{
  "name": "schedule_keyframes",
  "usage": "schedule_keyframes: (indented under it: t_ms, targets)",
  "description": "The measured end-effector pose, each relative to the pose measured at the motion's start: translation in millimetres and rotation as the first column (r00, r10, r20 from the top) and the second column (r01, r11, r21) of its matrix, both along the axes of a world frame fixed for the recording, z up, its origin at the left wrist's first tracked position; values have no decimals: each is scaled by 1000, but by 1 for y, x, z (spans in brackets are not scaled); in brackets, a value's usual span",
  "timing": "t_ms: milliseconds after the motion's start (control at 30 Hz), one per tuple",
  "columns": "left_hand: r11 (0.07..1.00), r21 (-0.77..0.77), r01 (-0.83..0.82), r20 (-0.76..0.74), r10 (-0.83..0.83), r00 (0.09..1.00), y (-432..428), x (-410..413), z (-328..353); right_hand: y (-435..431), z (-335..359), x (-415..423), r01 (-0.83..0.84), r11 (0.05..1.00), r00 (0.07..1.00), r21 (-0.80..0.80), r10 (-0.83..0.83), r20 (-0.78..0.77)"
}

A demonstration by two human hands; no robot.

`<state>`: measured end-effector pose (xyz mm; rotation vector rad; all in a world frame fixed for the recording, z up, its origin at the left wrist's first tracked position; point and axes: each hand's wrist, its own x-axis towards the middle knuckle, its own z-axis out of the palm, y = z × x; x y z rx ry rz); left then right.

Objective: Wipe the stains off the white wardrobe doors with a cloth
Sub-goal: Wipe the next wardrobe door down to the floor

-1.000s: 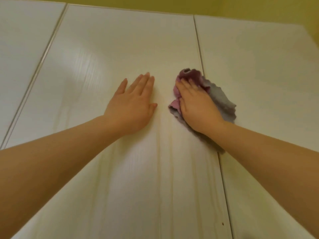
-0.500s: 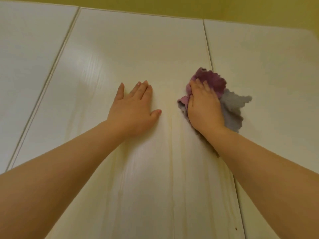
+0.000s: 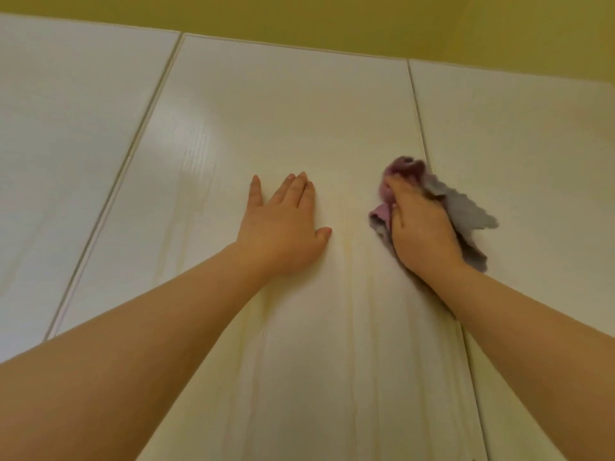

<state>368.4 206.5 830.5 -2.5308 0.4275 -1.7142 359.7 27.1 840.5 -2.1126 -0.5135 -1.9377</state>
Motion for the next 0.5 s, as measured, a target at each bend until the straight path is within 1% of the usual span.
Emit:
schedule_keyframes:
  t_ms: [33,67,100,133,167,200,233,267,300,333,367,400,433,467,500]
  targets:
    - [1000,1,-2,-5,2,1000,1,-1,-1,6,0,2,168,986,986,-16,-168,-10]
    - [1000,8,0,-9,0,1000,0,-2,0,8,-3,4,257,962,966,-92,-257,19]
    - [1000,18,-4,-10,4,1000,1,-2,0,10,-6,4,269,940,963,-211,-266,43]
    - [1000,26,-10,-5,10,1000,2,-2,0,11,-8,4,228,920,973,-318,-227,41]
    - [999,32,-15,-1,15,1000,3,-1,1,8,-7,6,198,905,979,-377,-198,38]
    - [999,39,-22,4,22,1000,4,0,1,6,-4,5,162,930,986,-329,-165,19]
    - [998,48,-30,12,30,999,4,-1,2,5,0,6,139,966,990,-217,-135,32]
    - [998,53,-38,16,37,999,4,-1,2,8,3,6,165,981,985,-104,-160,59]
    - [997,61,-45,10,44,999,4,-2,3,12,4,7,230,972,971,-43,-227,72]
    - [996,74,-44,4,44,999,5,-3,3,14,1,8,289,955,956,-70,-284,72]
    - [996,82,-28,2,28,1000,7,-4,4,15,-3,7,299,945,954,-136,-291,77]
    - [997,77,4,17,-5,1000,10,-5,5,15,-6,6,269,941,963,-207,-257,84]
    - [997,62,52,59,-56,997,16,-4,7,14,-8,6,216,943,975,-252,-196,102]
    - [991,41,124,142,-128,982,21,-4,9,12,-10,5,160,952,985,-262,-134,113]
    - [976,30,215,256,-216,942,28,-2,10,11,-10,8,128,963,986,-239,-98,133]
